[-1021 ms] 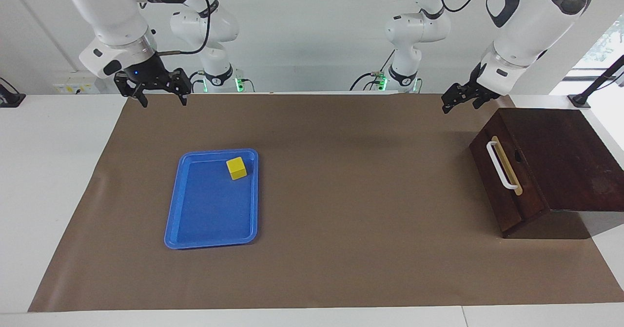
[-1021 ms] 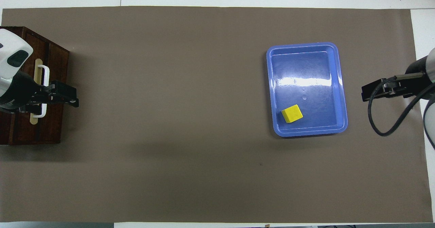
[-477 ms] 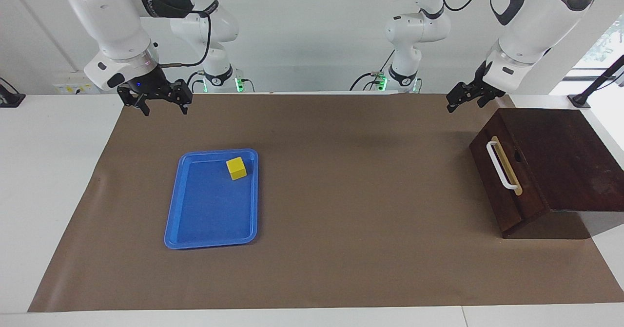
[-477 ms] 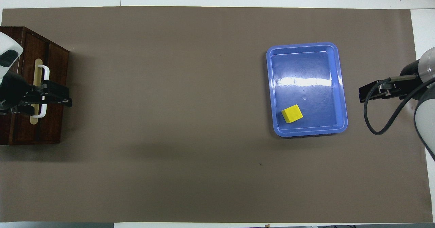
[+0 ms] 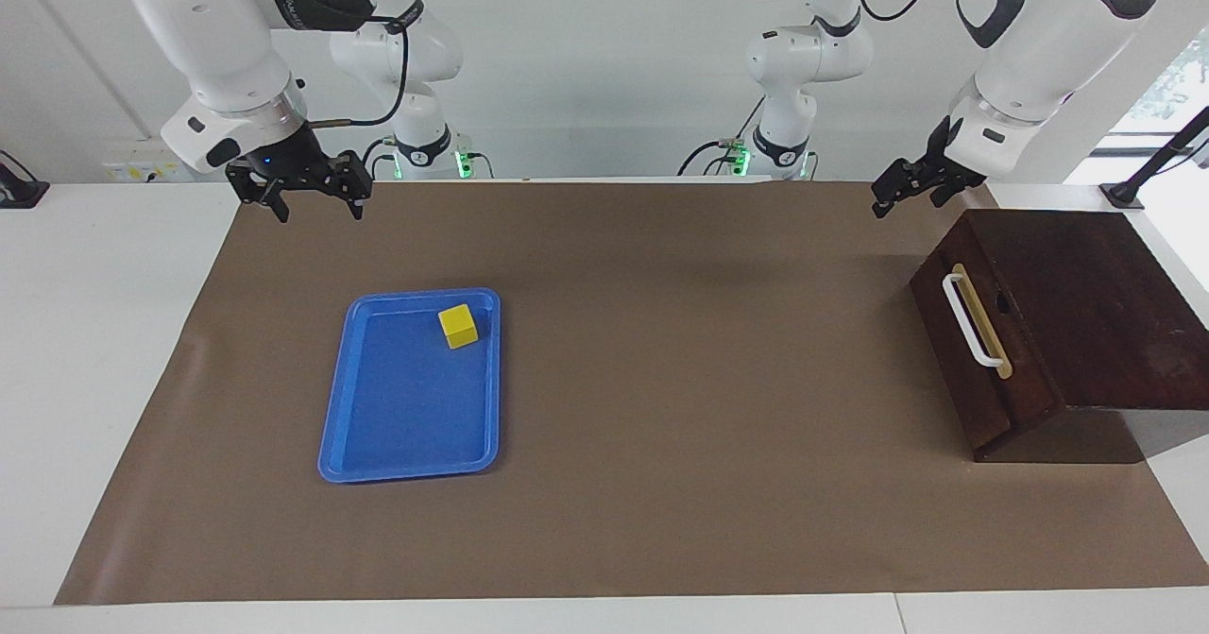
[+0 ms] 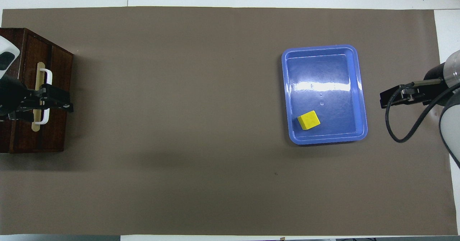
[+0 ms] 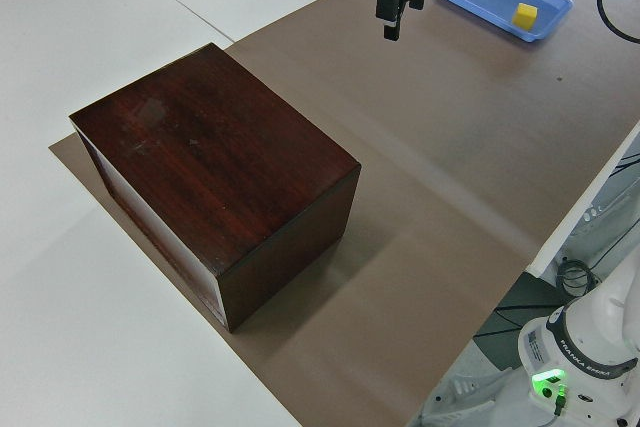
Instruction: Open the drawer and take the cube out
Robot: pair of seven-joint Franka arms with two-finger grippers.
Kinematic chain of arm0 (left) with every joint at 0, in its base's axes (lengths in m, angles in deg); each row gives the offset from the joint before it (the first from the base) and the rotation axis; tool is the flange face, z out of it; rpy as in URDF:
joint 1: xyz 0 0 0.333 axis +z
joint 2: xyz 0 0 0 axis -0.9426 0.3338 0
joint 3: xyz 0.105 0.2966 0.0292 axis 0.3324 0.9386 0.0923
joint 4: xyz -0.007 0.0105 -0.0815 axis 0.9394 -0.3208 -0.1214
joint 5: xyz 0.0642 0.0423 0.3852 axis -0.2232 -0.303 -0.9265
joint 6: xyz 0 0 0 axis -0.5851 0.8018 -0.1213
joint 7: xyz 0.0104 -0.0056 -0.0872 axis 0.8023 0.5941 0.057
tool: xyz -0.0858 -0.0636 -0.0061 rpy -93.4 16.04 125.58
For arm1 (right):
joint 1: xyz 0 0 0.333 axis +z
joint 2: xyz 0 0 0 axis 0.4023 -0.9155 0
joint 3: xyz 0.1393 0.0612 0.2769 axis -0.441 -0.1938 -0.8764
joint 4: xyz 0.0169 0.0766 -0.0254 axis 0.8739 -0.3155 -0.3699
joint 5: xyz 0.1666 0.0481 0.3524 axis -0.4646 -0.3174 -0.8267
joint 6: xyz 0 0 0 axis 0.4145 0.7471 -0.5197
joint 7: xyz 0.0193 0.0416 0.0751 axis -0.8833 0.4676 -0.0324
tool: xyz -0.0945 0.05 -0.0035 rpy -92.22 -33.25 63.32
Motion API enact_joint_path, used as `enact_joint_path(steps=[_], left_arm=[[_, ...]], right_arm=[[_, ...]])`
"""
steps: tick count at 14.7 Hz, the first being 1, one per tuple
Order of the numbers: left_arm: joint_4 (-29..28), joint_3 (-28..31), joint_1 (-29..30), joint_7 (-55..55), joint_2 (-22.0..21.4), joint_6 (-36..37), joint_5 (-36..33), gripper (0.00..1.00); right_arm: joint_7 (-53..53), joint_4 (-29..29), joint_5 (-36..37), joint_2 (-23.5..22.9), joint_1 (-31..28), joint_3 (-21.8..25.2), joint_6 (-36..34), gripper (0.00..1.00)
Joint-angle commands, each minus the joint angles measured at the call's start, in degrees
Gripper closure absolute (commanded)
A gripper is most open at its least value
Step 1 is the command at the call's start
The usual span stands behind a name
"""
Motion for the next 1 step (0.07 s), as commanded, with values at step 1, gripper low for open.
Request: enact_joint_path(steps=[1], left_arm=[[-1.3, -0.1, 2.1, 0.9, -1.6, 0.1, -1.0, 0.0]], right_arm=[[-1.4, 0.5, -0.3, 0.5, -0.9, -0.3, -0.9, 0.0]])
